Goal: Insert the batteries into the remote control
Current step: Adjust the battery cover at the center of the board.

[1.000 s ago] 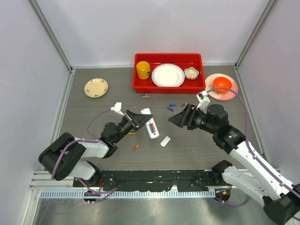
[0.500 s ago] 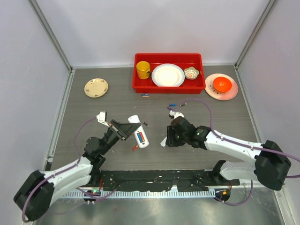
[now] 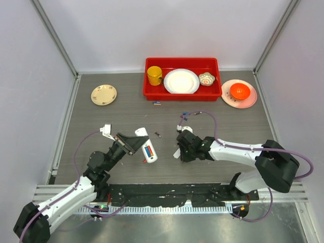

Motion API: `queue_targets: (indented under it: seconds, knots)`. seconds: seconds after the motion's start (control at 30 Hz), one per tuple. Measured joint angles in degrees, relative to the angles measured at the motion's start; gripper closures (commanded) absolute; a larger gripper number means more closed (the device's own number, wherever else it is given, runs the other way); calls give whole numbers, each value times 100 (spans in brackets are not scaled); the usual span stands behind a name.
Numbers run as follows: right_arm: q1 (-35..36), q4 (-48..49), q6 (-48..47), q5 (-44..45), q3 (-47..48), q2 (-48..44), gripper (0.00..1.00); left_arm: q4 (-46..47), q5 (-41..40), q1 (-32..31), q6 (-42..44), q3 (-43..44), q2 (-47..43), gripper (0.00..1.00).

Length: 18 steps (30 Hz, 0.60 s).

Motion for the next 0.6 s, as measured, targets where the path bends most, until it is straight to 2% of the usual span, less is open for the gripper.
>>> queue_targets:
  seconds: [0.6]
  knots:
    - [26,719,98,179,374,800,99,-33,-13,0,4,-13,83,100]
